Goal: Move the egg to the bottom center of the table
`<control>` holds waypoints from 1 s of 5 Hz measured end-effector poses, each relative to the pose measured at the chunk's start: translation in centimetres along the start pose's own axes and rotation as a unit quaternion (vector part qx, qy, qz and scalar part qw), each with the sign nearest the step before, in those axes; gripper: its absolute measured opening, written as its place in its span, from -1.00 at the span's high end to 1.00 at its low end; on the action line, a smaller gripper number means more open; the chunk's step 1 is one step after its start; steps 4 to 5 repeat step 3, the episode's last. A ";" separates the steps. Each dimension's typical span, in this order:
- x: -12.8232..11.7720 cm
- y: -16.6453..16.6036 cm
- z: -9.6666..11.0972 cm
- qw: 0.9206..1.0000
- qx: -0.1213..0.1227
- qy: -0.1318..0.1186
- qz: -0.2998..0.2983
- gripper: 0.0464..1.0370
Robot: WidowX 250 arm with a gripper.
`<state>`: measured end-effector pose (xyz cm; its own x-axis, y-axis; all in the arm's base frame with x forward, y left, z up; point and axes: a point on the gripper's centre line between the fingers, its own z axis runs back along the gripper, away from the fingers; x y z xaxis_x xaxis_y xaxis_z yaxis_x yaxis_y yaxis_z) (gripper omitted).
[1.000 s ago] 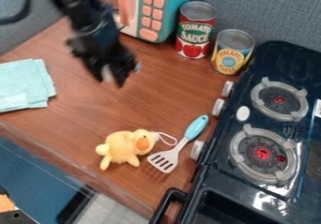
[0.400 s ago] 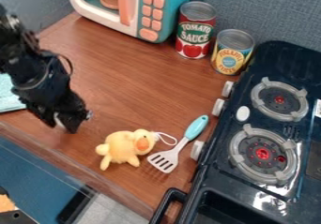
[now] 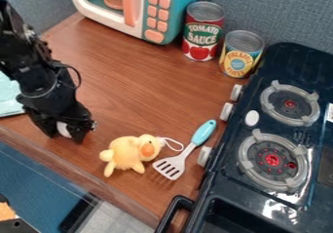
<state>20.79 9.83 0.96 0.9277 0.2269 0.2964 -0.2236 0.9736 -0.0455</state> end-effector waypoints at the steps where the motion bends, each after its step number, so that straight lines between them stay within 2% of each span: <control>1: 0.2 -0.4 0.2 1.000 -0.015 0.008 0.004 -0.96; 3: 3.1 -1.0 4.1 0.999 -0.038 -0.025 0.013 -0.93; 5: 3.1 -1.0 4.1 0.999 -0.038 -0.025 0.013 -0.93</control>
